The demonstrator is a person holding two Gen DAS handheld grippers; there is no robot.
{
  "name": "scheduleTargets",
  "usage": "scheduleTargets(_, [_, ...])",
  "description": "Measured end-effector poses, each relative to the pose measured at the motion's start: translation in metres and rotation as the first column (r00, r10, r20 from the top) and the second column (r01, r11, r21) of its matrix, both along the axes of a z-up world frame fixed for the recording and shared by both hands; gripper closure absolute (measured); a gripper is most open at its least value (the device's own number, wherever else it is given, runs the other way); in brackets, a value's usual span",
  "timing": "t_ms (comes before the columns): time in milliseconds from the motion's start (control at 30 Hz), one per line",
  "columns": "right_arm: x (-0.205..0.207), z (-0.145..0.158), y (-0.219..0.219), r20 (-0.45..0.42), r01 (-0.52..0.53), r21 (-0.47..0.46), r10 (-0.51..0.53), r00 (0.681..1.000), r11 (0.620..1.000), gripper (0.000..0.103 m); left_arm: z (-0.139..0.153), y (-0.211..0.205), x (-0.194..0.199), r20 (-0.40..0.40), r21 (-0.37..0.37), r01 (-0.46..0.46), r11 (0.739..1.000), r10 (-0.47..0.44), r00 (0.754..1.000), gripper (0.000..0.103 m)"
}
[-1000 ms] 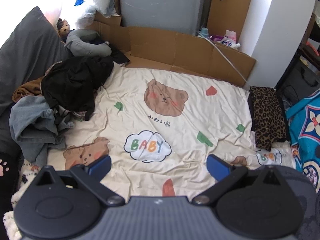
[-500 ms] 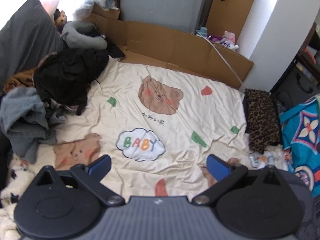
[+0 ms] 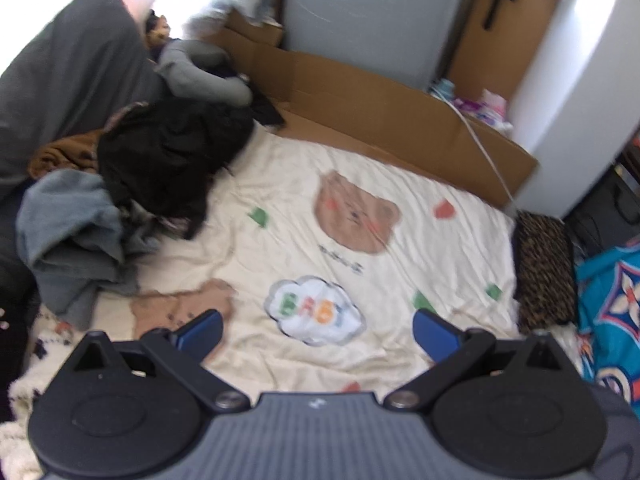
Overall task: Fold clothes
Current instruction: 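Move the left tool toward the black hoodie in the clothes pile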
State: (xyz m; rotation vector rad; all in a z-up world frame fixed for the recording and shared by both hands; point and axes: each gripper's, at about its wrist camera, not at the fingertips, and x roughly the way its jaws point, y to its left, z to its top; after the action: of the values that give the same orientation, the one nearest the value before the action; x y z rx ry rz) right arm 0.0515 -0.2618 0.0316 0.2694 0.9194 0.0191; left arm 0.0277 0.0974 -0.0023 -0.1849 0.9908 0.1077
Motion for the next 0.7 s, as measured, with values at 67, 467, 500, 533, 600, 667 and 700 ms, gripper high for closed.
scheduleTargets(67, [0.006, 0.002, 0.002, 0.015, -0.022, 0.005, 0.022, 1.000, 1.000, 0.001, 0.005, 0.014, 0.006, 0.010, 0.028, -0.035, 0.999, 0.034, 0.999, 0.001])
scheduleTargets(467, [0.033, 0.000, 0.011, 0.052, -0.121, 0.041, 0.119, 0.992, 0.992, 0.008, 0.028, 0.081, 0.027, 0.104, 0.059, -0.125, 0.990, 0.118, 0.988, 0.008])
scheduleTargets(500, [0.034, -0.001, 0.009, 0.052, -0.123, 0.061, 0.120, 0.991, 0.990, 0.008, 0.030, 0.086, 0.027, 0.125, 0.054, -0.135, 0.989, 0.128, 0.984, 0.010])
scheduleTargets(533, [0.036, -0.001, 0.008, 0.052, -0.125, 0.084, 0.121, 0.991, 0.989, 0.008, 0.033, 0.092, 0.027, 0.145, 0.048, -0.146, 0.988, 0.137, 0.980, 0.010])
scheduleTargets(600, [0.039, -0.002, 0.007, 0.070, -0.137, 0.106, 0.130, 0.989, 0.985, 0.008, 0.038, 0.104, 0.027, 0.182, 0.019, -0.156, 0.988, 0.150, 0.972, 0.010])
scheduleTargets(667, [0.044, -0.001, 0.010, 0.097, -0.150, 0.094, 0.141, 0.985, 0.984, 0.008, 0.040, 0.111, 0.030, 0.187, 0.030, -0.172, 0.985, 0.164, 0.969, 0.010])
scheduleTargets(700, [0.046, -0.001, 0.010, 0.115, -0.157, 0.095, 0.146, 0.983, 0.983, 0.008, 0.040, 0.114, 0.033, 0.184, 0.044, -0.179, 0.983, 0.168, 0.968, 0.010])
